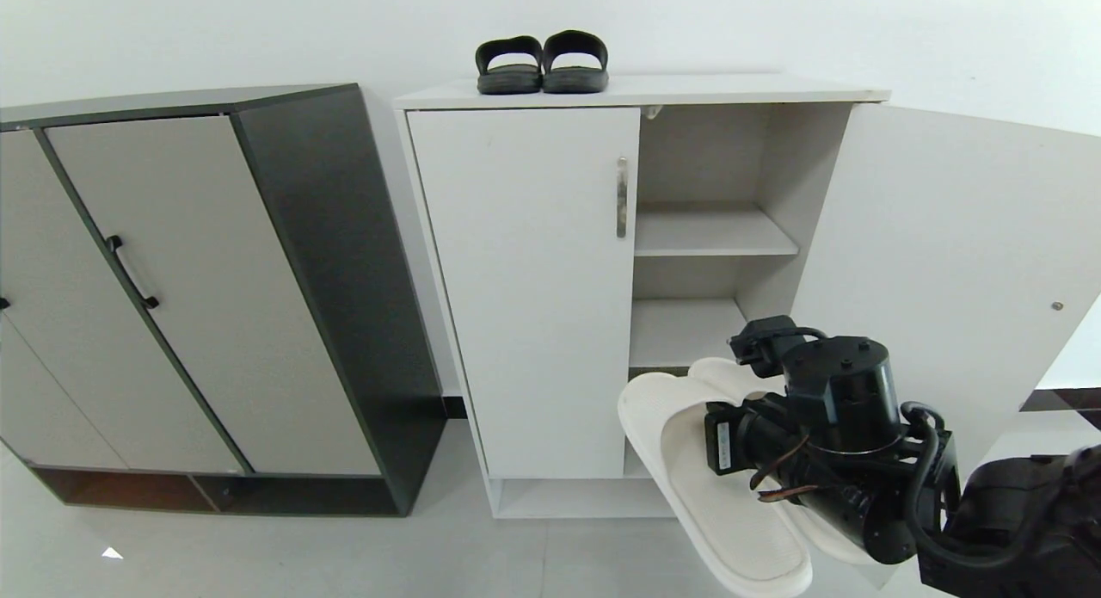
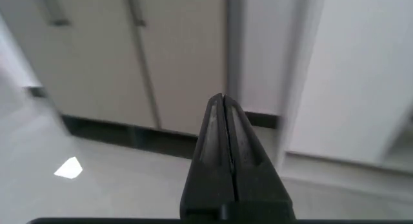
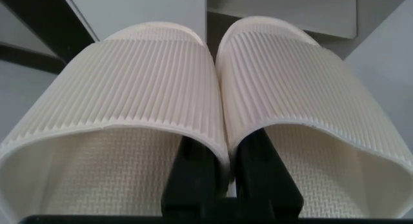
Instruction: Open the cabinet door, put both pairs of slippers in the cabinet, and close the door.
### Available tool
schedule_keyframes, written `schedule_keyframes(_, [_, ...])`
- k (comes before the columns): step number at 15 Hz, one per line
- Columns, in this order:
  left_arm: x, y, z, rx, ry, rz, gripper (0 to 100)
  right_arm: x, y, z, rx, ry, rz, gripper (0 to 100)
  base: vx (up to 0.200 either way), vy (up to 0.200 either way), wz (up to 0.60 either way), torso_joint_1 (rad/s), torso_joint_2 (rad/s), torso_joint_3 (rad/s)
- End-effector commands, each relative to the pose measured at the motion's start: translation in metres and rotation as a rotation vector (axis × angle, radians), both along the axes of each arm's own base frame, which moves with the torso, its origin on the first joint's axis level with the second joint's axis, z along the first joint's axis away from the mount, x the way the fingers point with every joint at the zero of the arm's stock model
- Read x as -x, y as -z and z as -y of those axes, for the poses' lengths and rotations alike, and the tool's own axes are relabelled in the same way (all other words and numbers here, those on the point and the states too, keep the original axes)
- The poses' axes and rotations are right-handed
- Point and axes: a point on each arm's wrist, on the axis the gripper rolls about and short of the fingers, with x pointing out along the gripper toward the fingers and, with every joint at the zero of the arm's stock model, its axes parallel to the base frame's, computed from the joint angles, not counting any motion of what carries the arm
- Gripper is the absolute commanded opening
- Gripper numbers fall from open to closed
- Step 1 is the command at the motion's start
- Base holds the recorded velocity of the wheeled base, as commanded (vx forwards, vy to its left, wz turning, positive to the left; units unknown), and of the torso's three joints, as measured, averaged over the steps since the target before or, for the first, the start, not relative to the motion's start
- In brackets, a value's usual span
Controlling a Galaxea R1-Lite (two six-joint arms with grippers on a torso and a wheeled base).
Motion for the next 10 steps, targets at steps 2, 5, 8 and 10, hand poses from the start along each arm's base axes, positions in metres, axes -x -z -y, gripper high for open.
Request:
schedule_keyframes(2, [0.003,0.01,0.003,-0.01,0.14,0.043,0,0.002,0.0,-0.001,-0.015,-0.008,0.021,0,0.0,0.0,0.0,0.0,0.0,0.0])
schedule_keyframes(5, [0.003,0.016,0.005,0.097,0.25,-0.011,0,0.005,0.003,-0.004,-0.021,-0.026,0.029,0,0.0,0.0,0.0,0.0,0.0,0.0])
schedule_keyframes(8, [0.003,0.015,0.007,-0.033,0.309,-0.013,0,0.009,0.002,-0.007,-0.022,-0.04,0.031,0,0.0,0.0,0.0,0.0,0.0,0.0])
schedule_keyframes(10, [0.003,0.015,0.006,0.01,0.29,-0.009,0,0.011,-0.002,-0.013,-0.038,-0.056,0.05,0,0.0,0.0,0.0,0.0,0.0,0.0])
